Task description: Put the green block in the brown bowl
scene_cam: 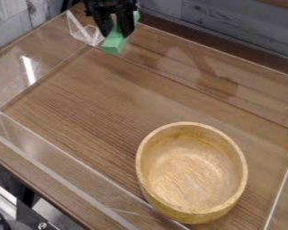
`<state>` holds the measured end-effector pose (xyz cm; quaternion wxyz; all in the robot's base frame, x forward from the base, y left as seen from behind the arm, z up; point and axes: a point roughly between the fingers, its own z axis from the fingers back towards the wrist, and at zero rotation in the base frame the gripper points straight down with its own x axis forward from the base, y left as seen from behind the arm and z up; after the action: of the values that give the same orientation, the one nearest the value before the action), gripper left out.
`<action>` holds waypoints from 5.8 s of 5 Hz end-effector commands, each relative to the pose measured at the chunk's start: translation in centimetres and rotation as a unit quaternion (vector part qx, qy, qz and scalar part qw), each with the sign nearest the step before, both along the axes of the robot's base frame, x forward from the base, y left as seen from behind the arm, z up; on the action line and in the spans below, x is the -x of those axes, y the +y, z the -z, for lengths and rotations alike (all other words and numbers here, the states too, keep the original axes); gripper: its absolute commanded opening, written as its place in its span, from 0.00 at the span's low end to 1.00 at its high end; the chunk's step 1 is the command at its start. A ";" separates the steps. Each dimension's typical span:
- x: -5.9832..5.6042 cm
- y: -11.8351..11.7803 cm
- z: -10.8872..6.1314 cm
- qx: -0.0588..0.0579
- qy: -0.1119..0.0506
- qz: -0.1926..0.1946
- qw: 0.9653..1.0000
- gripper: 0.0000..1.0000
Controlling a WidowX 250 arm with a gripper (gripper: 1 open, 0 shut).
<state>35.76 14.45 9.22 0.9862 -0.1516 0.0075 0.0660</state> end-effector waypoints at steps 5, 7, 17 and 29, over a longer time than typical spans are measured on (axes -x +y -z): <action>3.8 -7.9 -4.0 0.013 -0.043 0.163 0.986 0.00; 5.4 -11.1 -4.2 0.014 -0.046 0.220 0.974 0.00; 15.2 -21.7 -4.4 -0.046 -0.082 0.271 0.958 0.00; 13.9 -20.7 -2.0 -0.052 -0.106 0.203 0.972 1.00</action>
<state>20.99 -6.18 10.12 0.9824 -0.1011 -0.0465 -0.1498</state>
